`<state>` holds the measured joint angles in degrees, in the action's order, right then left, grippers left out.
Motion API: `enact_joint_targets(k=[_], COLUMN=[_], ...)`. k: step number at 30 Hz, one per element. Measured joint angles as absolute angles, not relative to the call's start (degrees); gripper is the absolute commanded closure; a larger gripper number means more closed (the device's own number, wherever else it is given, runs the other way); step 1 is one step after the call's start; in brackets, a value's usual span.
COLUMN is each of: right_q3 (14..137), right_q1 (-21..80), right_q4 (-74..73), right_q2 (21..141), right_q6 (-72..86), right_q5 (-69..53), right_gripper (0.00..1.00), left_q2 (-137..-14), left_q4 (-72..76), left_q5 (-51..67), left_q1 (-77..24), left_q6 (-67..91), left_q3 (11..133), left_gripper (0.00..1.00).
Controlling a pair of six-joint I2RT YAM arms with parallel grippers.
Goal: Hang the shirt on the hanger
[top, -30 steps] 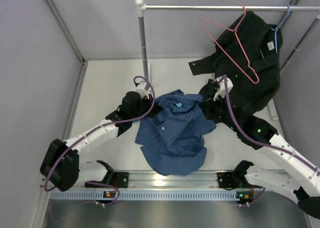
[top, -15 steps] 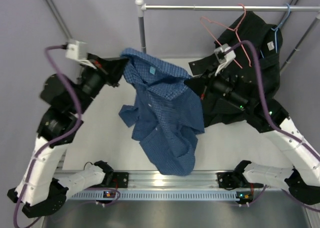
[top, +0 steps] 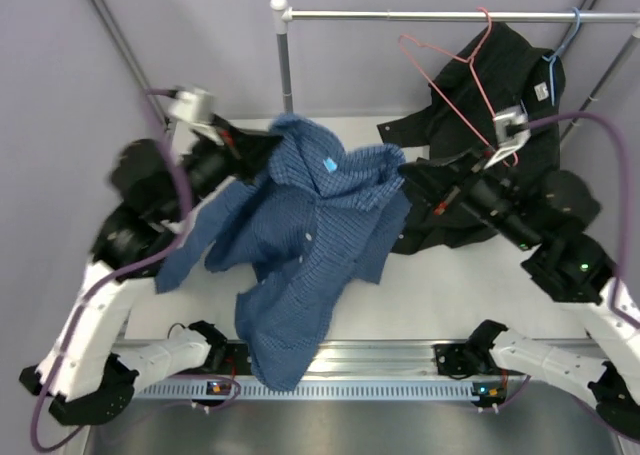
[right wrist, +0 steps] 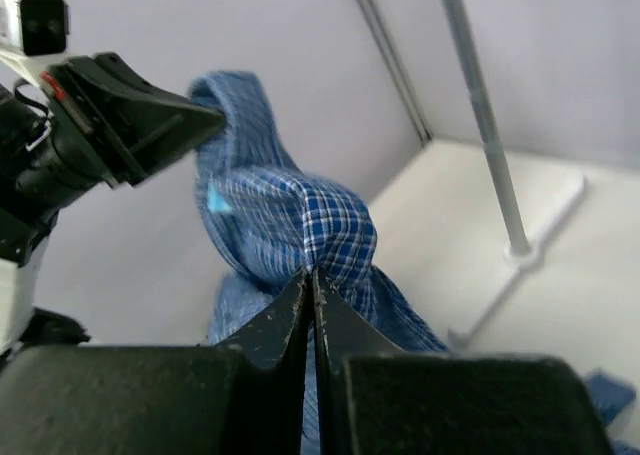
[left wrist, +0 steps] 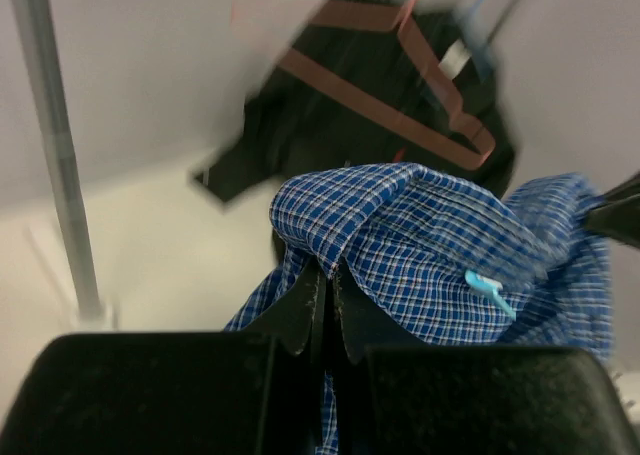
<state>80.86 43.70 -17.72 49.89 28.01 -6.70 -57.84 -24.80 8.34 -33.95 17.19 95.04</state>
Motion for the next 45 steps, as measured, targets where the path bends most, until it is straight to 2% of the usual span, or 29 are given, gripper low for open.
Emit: enact_joint_targets(k=[7, 9, 12, 14, 16, 19, 25, 30, 33, 38, 45], right_q3=[48.29, 40.12, 32.47, 30.52, 30.74, 33.43, 51.4, 66.63, 73.52, 76.12, 84.14], right_q1=[43.7, 43.7, 43.7, 43.7, 43.68, 43.68, 42.17, 32.95, 27.51, 23.57, 13.98], right_q4=[-15.66, -15.44, -15.59, -15.64, -15.4, -16.32, -23.18, -29.21, -33.15, -34.92, -38.17], right_q2=[46.87, 47.42, 47.77, 47.77, 47.55, 46.72, 44.69, 46.13, 48.53, 52.23, 60.73], right_q6=[37.01, 39.55, 42.63, 43.99, 43.9, 41.74, 28.53, 19.53, 14.74, 7.16, -3.49], right_q5=[3.64, 6.11, 9.63, 11.81, 13.52, 14.81, 15.33, 15.59, 15.9, 19.55, 16.34], right_gripper=[1.0, 1.0, 0.93, 0.68, 0.32, 0.14, 0.11, 0.08, 0.08, 0.07, 0.09], left_q2=[-66.74, -69.23, -71.88, -72.97, -73.56, -75.35, -76.05, -69.43, -65.95, -73.21, -80.14], left_q4=[-24.51, -24.67, -24.32, -23.03, -22.02, -20.69, -19.59, -17.58, -16.88, -15.75, -15.46], left_q5=[7.01, 6.5, 5.28, 4.03, 3.07, 0.71, -6.81, -14.87, -15.46, -7.7, 5.19], left_q1=[-36.93, -38.74, -40.51, -40.62, -40.6, -40.53, -40.56, -39.29, -36.56, -33.8, -31.79], left_q6=[21.89, 23.18, 25.02, 26.15, 27.05, 28.62, 34.11, 44.45, 48.27, 48.84, 45.21], left_q3=[62.28, 56.8, 53.74, 53.74, 54.08, 55.53, 56.49, 51.0, 48.23, 51.81, 54.17], left_gripper=[1.0, 1.0, 1.0, 1.0, 1.0, 1.0, 1.0, 1.0, 1.0, 1.0, 1.0])
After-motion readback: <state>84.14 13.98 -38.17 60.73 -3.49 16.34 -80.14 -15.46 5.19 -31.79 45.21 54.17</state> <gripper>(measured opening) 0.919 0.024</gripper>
